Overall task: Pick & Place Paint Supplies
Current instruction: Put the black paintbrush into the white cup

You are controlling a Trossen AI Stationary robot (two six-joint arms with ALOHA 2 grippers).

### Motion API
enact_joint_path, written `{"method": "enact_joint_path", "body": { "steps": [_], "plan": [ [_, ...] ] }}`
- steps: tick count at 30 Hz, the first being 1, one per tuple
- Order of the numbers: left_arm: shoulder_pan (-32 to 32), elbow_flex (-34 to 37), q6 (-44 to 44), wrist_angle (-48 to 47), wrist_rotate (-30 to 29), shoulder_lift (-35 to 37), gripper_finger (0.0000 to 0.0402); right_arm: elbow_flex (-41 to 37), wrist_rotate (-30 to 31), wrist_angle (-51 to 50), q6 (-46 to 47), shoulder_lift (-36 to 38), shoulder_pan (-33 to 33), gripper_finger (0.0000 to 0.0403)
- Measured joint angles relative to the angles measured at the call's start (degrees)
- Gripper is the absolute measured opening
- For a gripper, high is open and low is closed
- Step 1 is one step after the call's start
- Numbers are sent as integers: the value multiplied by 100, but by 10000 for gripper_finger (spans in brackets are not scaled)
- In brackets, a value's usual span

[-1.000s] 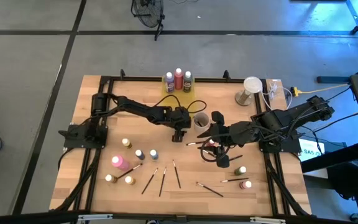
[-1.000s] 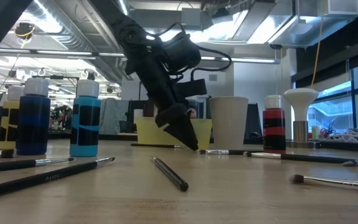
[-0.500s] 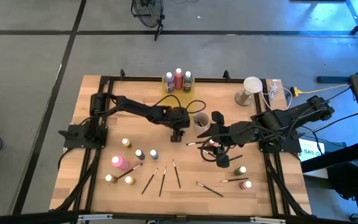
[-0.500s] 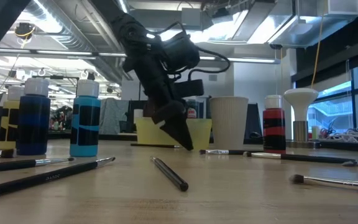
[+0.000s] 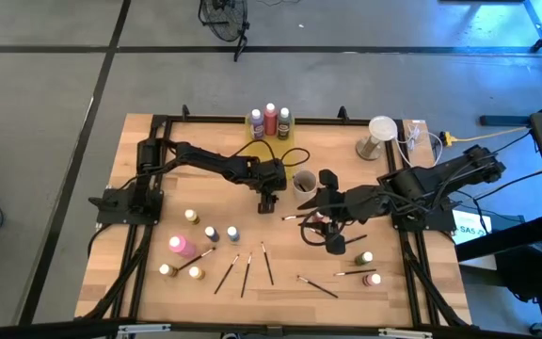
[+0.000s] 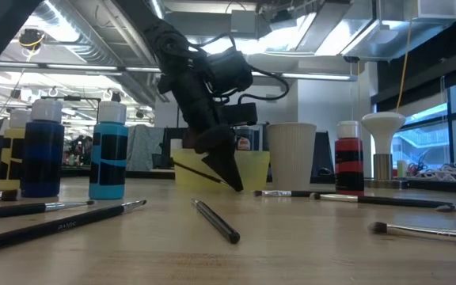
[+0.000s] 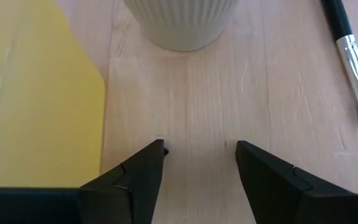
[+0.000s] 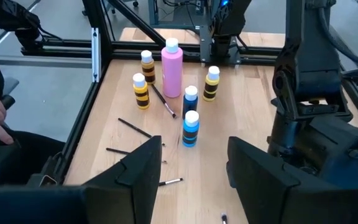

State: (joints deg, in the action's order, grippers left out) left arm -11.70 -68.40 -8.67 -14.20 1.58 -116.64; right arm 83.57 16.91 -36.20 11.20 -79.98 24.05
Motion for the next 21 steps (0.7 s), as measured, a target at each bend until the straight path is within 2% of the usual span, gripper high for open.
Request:
{"method": "enact_joint_path", "body": {
  "steps": [21],
  "plan": [
    [-9,-20,317,-114,-65,-17,139,0,-44,-3,12,-1,0,188]
  ]
}}
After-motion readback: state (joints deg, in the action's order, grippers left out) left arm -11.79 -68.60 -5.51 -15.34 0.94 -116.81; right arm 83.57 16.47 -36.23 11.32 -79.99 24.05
